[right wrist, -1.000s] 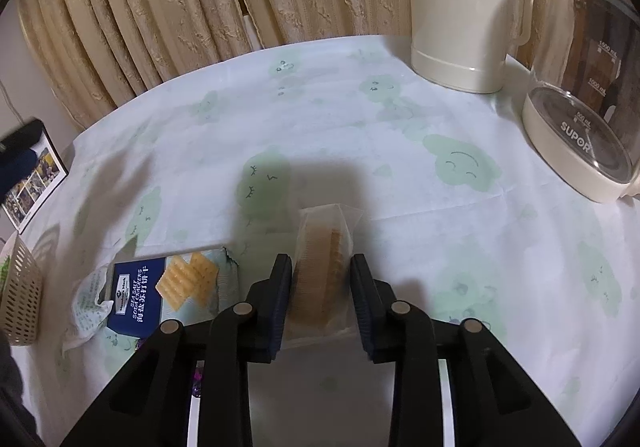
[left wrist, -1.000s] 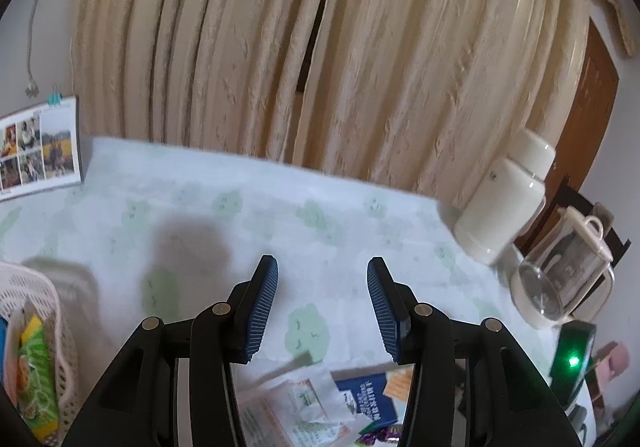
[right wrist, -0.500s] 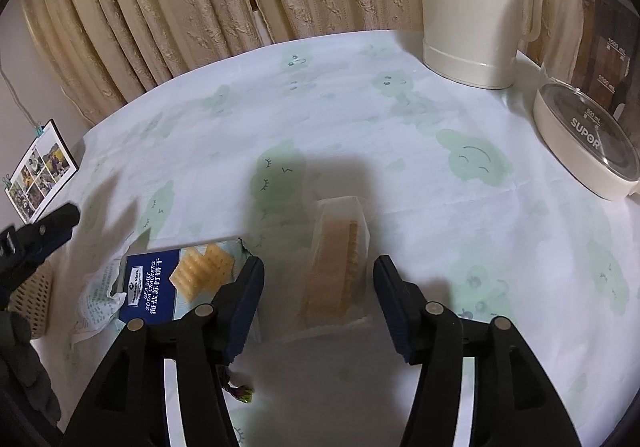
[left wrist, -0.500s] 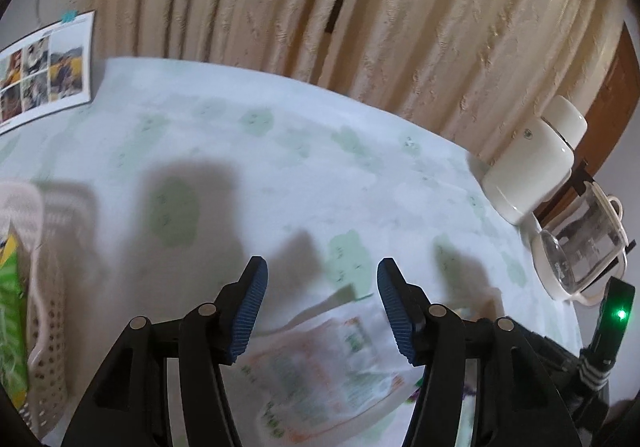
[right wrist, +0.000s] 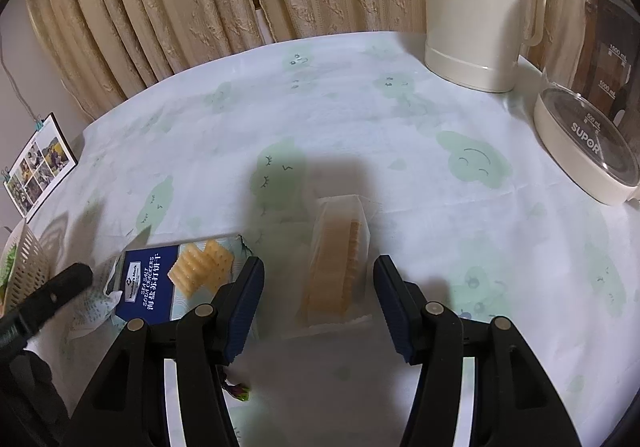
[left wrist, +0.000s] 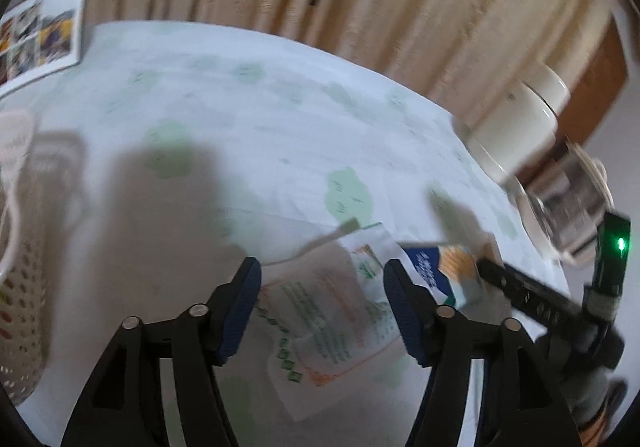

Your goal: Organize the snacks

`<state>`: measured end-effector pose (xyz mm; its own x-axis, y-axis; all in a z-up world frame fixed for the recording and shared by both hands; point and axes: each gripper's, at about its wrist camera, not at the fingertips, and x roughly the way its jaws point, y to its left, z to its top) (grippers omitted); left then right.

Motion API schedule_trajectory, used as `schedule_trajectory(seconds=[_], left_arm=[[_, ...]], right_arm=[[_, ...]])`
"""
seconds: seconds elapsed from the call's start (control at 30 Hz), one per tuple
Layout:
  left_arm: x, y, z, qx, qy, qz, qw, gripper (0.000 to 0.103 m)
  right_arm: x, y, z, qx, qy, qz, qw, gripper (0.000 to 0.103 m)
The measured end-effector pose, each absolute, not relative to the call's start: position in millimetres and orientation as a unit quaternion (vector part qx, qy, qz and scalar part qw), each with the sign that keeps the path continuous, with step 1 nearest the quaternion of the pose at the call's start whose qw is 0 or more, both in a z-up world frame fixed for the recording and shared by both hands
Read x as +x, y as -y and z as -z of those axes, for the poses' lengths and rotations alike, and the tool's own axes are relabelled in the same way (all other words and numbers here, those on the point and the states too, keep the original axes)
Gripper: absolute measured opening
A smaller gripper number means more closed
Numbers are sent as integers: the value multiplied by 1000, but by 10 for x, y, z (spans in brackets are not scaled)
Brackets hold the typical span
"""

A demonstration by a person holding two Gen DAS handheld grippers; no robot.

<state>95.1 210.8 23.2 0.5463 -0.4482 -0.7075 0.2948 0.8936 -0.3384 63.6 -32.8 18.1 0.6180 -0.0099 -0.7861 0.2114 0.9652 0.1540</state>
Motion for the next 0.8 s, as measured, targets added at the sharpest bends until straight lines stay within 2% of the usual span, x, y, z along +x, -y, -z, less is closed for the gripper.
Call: schedule_trajectory(seconds=[0.5, 0.8], left_arm=[[342, -2032, -241, -20, -417, 267, 869, 67], [440, -1868, -259, 36, -416, 279, 865, 70]], right_arm=[[646, 340, -181, 121, -433, 60, 891, 54], [648, 347, -184, 125, -434, 56, 890, 54]])
